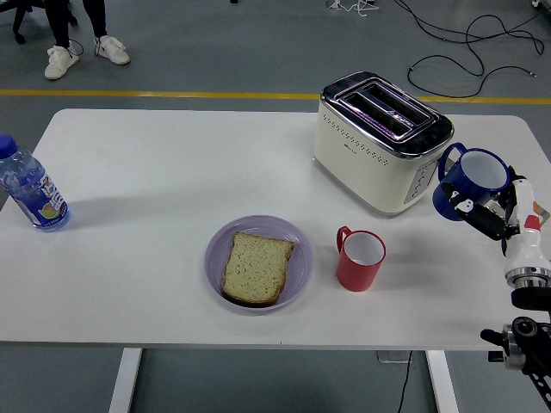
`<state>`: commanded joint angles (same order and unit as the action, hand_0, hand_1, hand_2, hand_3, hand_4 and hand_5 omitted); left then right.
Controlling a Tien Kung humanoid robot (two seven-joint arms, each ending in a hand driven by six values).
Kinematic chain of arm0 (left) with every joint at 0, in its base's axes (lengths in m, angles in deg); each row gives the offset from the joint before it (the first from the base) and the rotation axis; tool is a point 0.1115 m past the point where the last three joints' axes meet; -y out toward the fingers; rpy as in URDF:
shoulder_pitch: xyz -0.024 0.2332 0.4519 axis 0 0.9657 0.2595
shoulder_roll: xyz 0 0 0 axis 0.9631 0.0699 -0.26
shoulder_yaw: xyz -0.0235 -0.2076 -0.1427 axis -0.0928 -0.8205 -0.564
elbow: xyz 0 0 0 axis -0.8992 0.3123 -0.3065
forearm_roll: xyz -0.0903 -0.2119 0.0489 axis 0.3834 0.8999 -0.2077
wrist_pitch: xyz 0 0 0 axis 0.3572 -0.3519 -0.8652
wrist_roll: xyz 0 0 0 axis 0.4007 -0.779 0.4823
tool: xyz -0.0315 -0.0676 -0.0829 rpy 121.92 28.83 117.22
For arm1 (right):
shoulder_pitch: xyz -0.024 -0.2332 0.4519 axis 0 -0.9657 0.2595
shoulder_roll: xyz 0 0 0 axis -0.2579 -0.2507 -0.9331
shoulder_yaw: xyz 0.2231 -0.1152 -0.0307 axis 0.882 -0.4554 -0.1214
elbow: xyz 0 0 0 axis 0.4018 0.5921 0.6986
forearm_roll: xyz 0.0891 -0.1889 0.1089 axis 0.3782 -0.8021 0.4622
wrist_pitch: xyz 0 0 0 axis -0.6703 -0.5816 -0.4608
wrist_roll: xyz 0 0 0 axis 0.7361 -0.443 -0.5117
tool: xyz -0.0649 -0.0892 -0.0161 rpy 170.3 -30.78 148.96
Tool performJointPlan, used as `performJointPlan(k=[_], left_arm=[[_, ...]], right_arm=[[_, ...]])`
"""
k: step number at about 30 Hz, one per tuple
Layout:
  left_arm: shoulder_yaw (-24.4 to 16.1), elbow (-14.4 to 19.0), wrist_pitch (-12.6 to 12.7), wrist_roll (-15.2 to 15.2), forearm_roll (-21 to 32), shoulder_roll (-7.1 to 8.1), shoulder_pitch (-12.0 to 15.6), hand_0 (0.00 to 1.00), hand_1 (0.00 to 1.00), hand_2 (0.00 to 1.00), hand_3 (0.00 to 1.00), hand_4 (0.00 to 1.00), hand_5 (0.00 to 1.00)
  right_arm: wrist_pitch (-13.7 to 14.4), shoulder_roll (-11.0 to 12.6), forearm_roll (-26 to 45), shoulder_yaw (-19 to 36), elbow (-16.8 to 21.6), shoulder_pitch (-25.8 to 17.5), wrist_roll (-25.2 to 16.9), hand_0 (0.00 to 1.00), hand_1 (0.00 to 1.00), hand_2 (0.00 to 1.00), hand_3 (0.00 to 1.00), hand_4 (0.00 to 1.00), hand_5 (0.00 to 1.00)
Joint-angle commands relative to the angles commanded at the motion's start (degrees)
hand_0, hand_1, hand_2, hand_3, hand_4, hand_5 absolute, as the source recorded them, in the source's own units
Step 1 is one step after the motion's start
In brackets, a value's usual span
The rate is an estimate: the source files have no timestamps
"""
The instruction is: Pick up the cup,pour liquid into bread,place the cup on the desk
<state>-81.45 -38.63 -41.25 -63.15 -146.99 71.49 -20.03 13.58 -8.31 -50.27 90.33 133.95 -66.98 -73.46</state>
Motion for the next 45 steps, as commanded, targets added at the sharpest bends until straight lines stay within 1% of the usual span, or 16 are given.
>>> performJointPlan(k=[4,8,10,15,19,23,36,40,45], left_arm=[[-1.15,0.0,0.02,-0.12,-1.05,0.05,-0.2,0.654,0.69,0.711,0.601,0.341,0.92],[-1.3,0.0,0.0,-0.13,-1.87,0.07,-0.39,0.654,0.69,0.711,0.602,0.341,0.919],[-1.28,0.0,0.05,-0.14,-1.5,0.15,-0.57,0.654,0.69,0.711,0.602,0.341,0.919],[-1.36,0.0,0.01,-0.19,-1.83,0.38,-1.0,0.654,0.69,0.71,0.602,0.341,0.919],[-1.21,0.0,-0.08,-0.24,-2.02,0.53,-1.16,0.654,0.691,0.711,0.602,0.341,0.92],[-1.18,0.0,-0.14,-0.3,-1.99,0.63,-1.22,0.654,0.691,0.711,0.602,0.341,0.92],[-0.73,0.0,0.0,-0.2,-1.05,0.4,-1.01,0.654,0.69,0.711,0.602,0.341,0.92],[-0.74,0.0,-0.03,-0.22,-1.01,0.39,-0.97,0.654,0.69,0.71,0.602,0.341,0.92],[-0.64,0.0,-0.07,-0.22,-1.02,0.37,-0.93,0.654,0.69,0.711,0.602,0.341,0.92]], right_arm=[[0.0,0.12,0.24,0.19,0.75,0.34,0.17,0.329,0.314,0.485,0.54,0.679,0.002],[0.0,0.52,-0.09,0.09,2.07,0.21,0.99,0.337,0.315,0.489,0.541,0.671,0.002],[0.0,0.67,-0.23,0.03,2.83,0.1,1.81,0.337,0.315,0.489,0.541,0.671,0.002],[0.0,1.22,-2.23,-0.96,4.7,0.56,5.85,0.346,0.32,0.492,0.542,0.651,0.002],[0.0,1.4,-2.9,-1.34,6.01,1.24,7.33,0.348,0.321,0.494,0.543,0.642,0.002],[0.0,1.77,-3.24,-1.89,7.36,1.54,8.03,0.348,0.321,0.494,0.543,0.642,0.002],[-0.15,2.15,-4.99,-3.19,8.65,2.49,10.05,0.351,0.324,0.495,0.544,0.629,0.002],[-0.95,2.48,-5.8,-3.55,9.29,2.77,11.62,0.352,0.324,0.495,0.544,0.624,0.002],[-2.62,3.06,-7.57,-4.29,10.49,3.26,14.13,0.355,0.326,0.499,0.544,0.618,0.002]])
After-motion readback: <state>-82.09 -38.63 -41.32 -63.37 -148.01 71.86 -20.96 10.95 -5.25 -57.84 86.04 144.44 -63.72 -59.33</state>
